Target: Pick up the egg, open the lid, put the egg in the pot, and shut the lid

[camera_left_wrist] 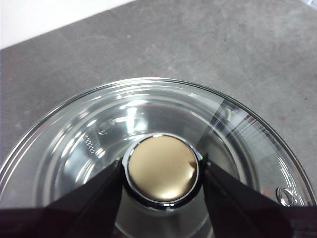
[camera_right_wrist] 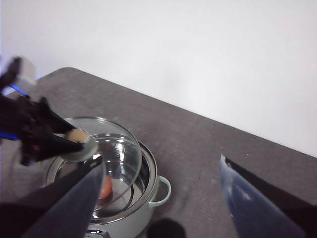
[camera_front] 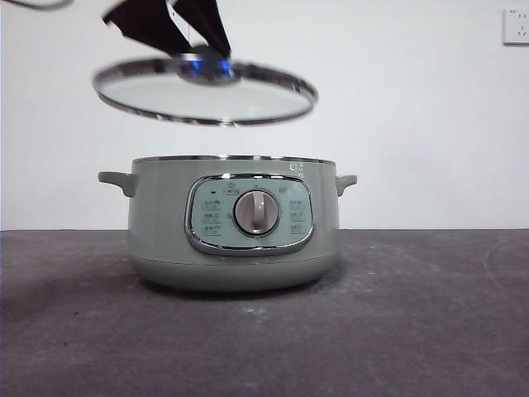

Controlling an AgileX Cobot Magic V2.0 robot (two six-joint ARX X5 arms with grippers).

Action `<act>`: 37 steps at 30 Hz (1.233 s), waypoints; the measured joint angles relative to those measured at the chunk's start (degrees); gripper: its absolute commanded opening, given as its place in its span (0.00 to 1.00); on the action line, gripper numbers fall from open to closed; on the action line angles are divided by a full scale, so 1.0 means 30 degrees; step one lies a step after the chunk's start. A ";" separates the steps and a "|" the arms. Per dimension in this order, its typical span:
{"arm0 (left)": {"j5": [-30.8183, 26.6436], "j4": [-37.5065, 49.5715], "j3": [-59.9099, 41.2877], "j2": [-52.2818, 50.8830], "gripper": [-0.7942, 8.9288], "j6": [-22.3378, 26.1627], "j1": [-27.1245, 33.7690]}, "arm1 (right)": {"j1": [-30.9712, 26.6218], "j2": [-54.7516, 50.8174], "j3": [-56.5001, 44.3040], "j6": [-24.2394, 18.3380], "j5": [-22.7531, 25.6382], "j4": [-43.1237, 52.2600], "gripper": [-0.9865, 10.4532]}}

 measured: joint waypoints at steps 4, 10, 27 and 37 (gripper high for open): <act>0.0007 0.1100 -0.0007 0.1100 0.07 0.0000 -0.0102 | 0.0000 -0.0758 0.0000 0.0000 -0.0015 -0.0219 0.42; -0.0073 0.2047 -0.0007 0.2186 0.07 0.0000 -0.0109 | 0.0000 -0.1384 0.0000 0.0000 -0.0022 -0.0823 0.42; -0.0124 0.2251 -0.0007 0.3257 0.07 0.0000 -0.0160 | 0.0000 -0.1486 0.0000 0.0000 -0.0029 -0.1049 0.42; -0.0503 0.2368 0.0007 0.3439 0.07 -0.0007 -0.0328 | 0.0000 -0.1486 0.0000 0.0000 -0.0073 -0.1071 0.42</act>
